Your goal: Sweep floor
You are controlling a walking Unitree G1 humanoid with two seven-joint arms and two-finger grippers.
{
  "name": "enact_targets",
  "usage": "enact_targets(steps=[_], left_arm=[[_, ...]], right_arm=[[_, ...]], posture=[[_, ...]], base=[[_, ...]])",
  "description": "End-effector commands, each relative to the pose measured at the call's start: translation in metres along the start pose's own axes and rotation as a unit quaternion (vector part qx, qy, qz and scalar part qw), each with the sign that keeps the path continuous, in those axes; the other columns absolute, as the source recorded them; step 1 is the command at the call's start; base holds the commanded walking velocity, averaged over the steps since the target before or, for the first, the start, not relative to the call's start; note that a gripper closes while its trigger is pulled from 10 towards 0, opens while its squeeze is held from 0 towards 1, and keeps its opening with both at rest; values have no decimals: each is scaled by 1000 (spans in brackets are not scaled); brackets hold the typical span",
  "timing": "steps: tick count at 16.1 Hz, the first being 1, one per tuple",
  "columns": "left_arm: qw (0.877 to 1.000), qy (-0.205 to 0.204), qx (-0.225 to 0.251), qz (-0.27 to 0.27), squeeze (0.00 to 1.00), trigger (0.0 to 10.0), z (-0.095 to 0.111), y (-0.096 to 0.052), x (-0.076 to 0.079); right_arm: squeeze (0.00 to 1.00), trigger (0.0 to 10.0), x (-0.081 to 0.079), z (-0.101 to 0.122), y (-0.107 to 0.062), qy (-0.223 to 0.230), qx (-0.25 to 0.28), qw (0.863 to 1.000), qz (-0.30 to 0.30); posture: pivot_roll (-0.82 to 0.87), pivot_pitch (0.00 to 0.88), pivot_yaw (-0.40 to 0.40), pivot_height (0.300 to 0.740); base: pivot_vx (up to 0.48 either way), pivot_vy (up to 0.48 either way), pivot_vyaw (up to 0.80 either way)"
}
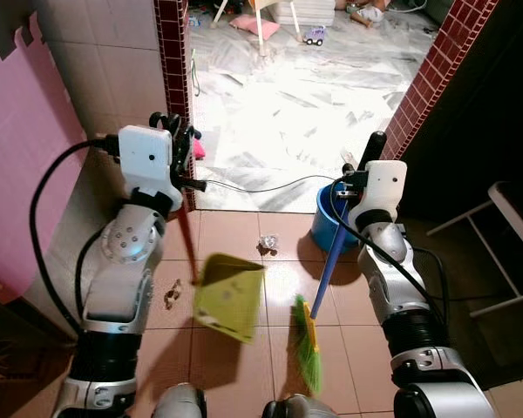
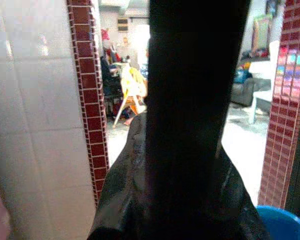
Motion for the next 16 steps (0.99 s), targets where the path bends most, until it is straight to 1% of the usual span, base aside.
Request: enact_targets(steps=[1,3,4,5,6,8,16], left_arm=[[999,15,23,-20,0,10000,8,-1,6],[999,29,6,-25,0,10000,-2,-8,5],[999,28,8,-19,0,10000,-2,-9,3],[999,29,14,-1,0,10000,0,-9,-4],[999,35,16,6,0,10000,1,-8,-6],[999,37,23,11,0,10000,3,-7,-9],[999,37,29,19,0,10000,3,-6,-9]], right_arm=[[0,10000,4,3,0,-4,10,1000,-5],[0,10000,2,5,0,-9,15,1000,2],[0,10000,1,9,0,-12,27,1000,9],[0,10000,-1,13,1,-17,36,999,11],[0,10000,-1,13,1,-16,36,999,10],[0,10000,-2,14,2,-15,37,999,12],[0,10000,-7,17,2,1,45,999,29]], posture=[[35,37,-73,740],[34,39,-71,740],[36,42,-72,740],[36,43,-73,740],[35,44,-74,740],[35,44,-74,740],[32,49,-80,740]], base=[[0,0,0],[0,0,0],[0,0,0],[0,0,738],[274,0,738],[332,0,597],[406,0,0]])
Point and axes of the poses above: a point about 5 cm out from each wrist's last joint towards the gripper, its own y axis pointing out of the wrist towards the gripper, its own z axis along the axis of the wrist's last joint, x = y × z, the point moved 3 cm from there along y, pointing out of the wrist towards the gripper, and after that the axes turned 11 degrees about -y, right-handed, at the moved point
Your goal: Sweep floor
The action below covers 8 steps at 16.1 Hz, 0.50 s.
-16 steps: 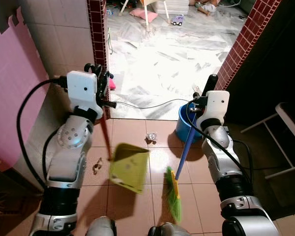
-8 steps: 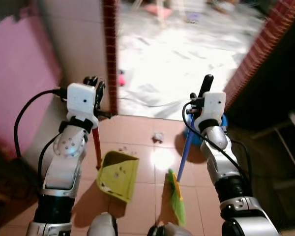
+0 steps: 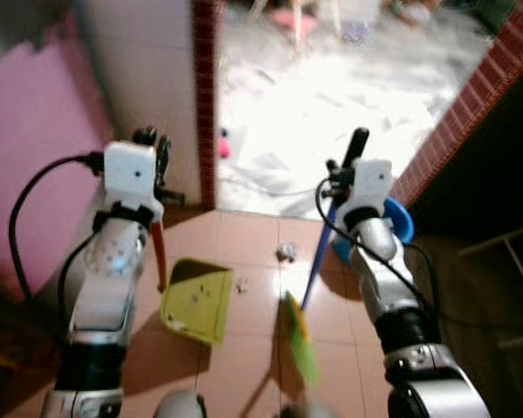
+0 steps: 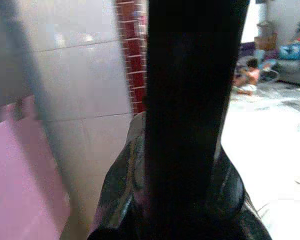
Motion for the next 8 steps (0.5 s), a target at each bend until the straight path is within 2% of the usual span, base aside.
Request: enact_targets(steps=[1,6,8], left_arm=[[999,-2,39,-16,0,10000,17,6,11],[999,3,40,-9,0,10000,16,6,10],[999,17,42,-5,0,10000,17,5,9]], right_arm=[[0,10000,13,6,1,-10,15,1000,-17],[0,10000,15,7,2,-13,16,1000,-15],[0,10000,15,6,2,-15,15,1000,-13]], posture=[[32,50,-82,740],[33,53,-88,740],[33,53,-92,740]], base=[[409,0,0],[391,0,0],[0,0,0]])
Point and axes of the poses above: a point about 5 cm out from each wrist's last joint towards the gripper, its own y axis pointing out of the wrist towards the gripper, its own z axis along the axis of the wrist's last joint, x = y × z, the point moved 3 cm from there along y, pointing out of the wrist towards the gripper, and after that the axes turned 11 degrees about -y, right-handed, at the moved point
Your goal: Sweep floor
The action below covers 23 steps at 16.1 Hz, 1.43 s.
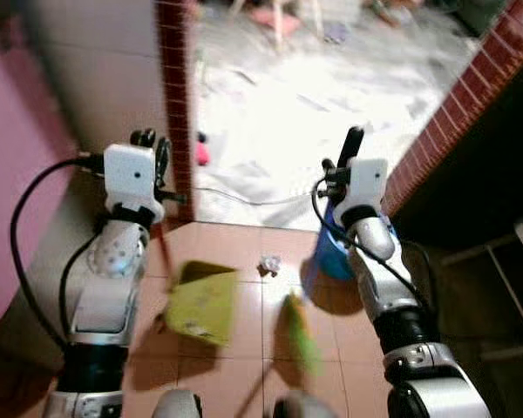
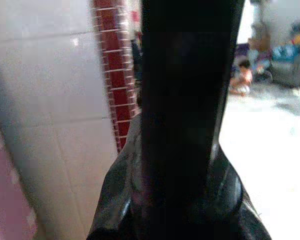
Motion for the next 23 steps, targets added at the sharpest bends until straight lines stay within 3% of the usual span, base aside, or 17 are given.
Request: enact_targets(steps=[1,6,10,16,18,20,23], left_arm=[[999,16,44,-12,0,10000,19,4,9],[997,53,48,5,0,10000,13,8,-3],[996,81,32,15,0,10000,-5,18,-10],[993,100,22,51,0,10000,-21,20,-21],[991,110,16,77,0,10000,-32,25,-23],[988,120,20,96,0,10000,-35,27,-25],[978,150,20,143,0,10000,-38,35,-30]], right_arm=[[0,10000,16,-1,-2,-10,2,1000,-19],[0,10000,11,0,-2,-6,5,1000,-3],[0,10000,-14,8,-10,55,23,994,94],[0,10000,-29,25,-16,85,50,987,131],[0,10000,-36,31,-25,100,57,981,156],[0,10000,-35,33,-25,97,56,982,150],[0,10000,-28,38,-10,53,57,992,101]], posture=[[35,53,-94,740],[27,60,-101,740],[-5,100,-94,740],[-53,185,-99,740],[-80,224,-110,740],[-95,244,-116,740],[-100,264,-123,740]], base=[[0,0,0],[0,0,0],[0,0,0],[0,0,0],[0,0,0],[0,0,0],[0,0,0]])
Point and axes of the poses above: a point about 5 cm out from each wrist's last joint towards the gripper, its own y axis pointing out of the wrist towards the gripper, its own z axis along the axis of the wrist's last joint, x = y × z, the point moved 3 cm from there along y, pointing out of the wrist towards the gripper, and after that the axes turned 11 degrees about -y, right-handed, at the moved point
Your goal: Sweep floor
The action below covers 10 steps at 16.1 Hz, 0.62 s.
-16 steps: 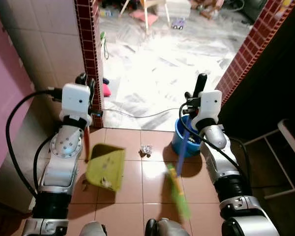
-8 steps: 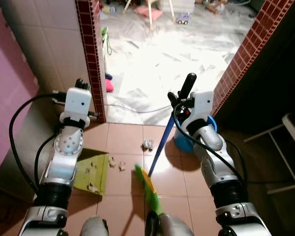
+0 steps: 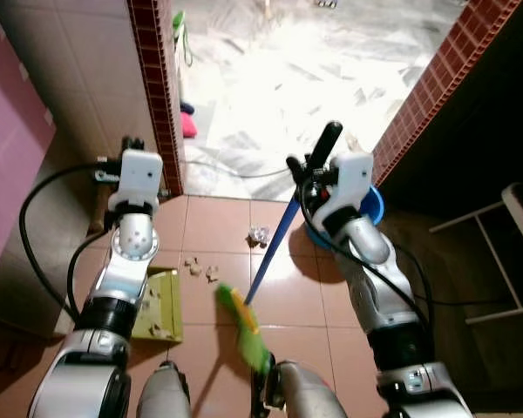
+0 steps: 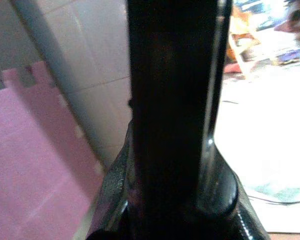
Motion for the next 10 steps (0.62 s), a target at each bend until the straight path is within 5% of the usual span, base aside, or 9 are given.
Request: enact_targets(steps=[1,5,10], left_arm=[[999,30,28,20,0,10000,10,6,0],[997,23,22,68,0,10000,4,4,0],[998,1,5,70,0,10000,-4,-5,20]], right_arm=[[0,10000,11,10,5,-42,16,999,-25],[0,10000,5,23,17,0,48,998,-37],[0,10000,-23,21,30,136,50,989,-17]], posture=[[-100,265,-126,740],[-102,260,-134,740],[-83,251,-137,740]], base=[[0,0,0],[0,0,0],[0,0,0]])
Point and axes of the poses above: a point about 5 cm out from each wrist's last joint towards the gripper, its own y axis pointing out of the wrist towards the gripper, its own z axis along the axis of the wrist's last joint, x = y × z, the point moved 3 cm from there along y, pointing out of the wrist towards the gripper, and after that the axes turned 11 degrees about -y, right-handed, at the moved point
